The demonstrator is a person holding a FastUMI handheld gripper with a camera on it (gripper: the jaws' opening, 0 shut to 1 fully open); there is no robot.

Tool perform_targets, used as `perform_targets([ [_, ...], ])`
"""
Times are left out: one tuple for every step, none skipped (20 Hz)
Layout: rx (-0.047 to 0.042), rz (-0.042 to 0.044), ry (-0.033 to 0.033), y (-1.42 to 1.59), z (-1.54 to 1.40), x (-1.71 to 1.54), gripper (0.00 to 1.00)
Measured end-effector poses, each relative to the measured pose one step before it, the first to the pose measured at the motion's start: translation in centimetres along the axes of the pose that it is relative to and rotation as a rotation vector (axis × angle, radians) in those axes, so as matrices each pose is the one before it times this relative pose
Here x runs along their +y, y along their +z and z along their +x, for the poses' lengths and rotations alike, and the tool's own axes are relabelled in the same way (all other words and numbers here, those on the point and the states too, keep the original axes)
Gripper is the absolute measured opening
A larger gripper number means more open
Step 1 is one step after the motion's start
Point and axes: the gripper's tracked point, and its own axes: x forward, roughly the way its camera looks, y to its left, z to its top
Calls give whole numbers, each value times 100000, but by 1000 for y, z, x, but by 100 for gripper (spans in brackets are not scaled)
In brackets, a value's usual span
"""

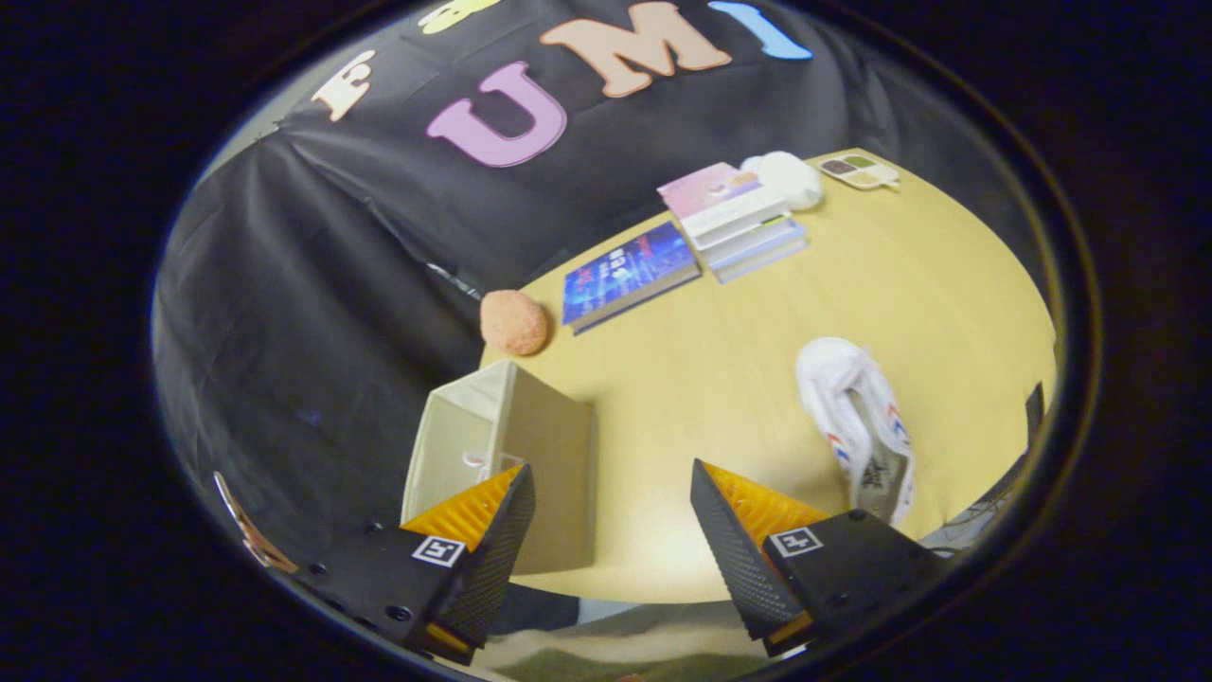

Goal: Open the storage box then place both shoes into the box .Put the left shoe in first, then the right shoe, with the right side of both shoes facing outward in a uniform manner.

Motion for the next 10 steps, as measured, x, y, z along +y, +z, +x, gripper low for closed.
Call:
perform_targets([
  [-302, 71, -4124, 330, 287, -2317, 100],
  [-180, -160, -4557, 167, -312, -2396, 100],
  [24, -158, -4576, 38, -82, -2273, 100],
  [24, -653, -4395, 46, -4, -2154, 100],
  [288, -1464, -4213, -14, 302, -1833, 100],
  [971, -2384, -3950, -320, 339, -1868, 100],
  [1745, -2836, -3932, -496, 420, -1713, 100],
  [1713, -2911, -3002, -444, 600, -1399, 99],
  [1654, -2829, -2373, -489, 672, -1193, 99],
  [1856, -2815, -2031, -533, 789, -1015, 99],
])
